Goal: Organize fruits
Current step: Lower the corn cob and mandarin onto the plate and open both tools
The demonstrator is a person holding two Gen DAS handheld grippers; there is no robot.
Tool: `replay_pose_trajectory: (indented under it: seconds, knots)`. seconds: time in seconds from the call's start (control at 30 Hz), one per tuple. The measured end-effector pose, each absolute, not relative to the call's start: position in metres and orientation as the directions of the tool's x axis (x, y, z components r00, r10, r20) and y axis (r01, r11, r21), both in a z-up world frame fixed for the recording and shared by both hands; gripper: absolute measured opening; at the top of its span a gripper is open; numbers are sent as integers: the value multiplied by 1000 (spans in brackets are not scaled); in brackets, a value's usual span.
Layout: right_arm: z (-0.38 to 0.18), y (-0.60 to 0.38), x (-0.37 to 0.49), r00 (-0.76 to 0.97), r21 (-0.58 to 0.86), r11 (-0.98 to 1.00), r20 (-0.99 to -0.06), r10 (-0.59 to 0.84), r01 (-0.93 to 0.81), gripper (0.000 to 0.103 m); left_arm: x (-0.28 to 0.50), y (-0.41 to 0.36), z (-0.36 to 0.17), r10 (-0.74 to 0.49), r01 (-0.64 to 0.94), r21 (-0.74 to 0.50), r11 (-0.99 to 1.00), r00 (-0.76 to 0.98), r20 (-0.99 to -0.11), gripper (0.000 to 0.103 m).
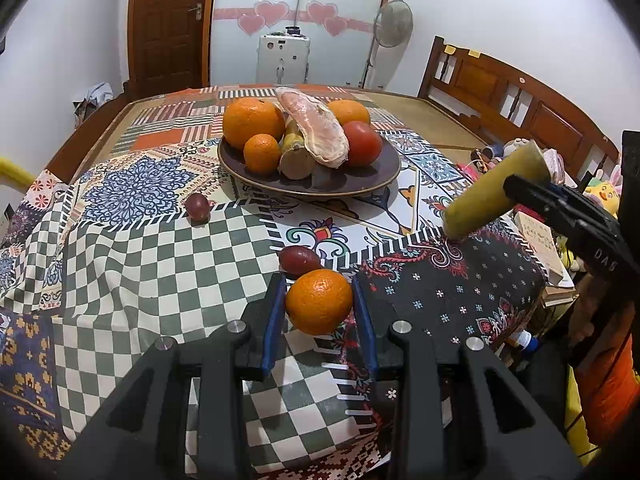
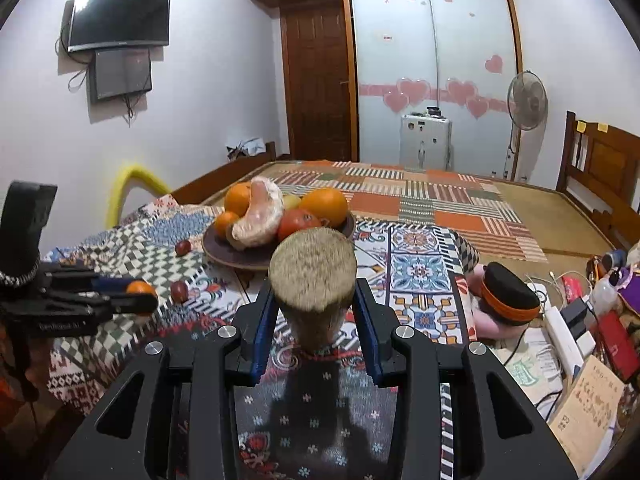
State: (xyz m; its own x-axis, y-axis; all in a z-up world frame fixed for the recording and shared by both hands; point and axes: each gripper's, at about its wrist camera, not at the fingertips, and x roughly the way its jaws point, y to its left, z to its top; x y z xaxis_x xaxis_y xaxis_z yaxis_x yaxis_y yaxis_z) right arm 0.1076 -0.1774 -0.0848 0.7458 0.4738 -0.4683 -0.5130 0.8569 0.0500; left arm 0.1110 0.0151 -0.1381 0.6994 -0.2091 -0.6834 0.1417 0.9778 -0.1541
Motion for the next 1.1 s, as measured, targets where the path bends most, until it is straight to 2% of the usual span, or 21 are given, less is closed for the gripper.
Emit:
replay_pose_trajectory:
  seconds: [0.27,0.63,1.1]
  knots:
    - [-81,-173,118,735,96,849,-456,501,-519,34,120,23,-126,-194,127,-149,981,726,-660,33]
    - [-63,-151,138,736,74,831,-426,526,-551,34,160,34,-104,-162,110,-121,987,767,-621,33]
    - [-70,-113,176,646,103,786,-509,568,-609,34,214,31,-121,-127,96,-83,992,730,-671,33]
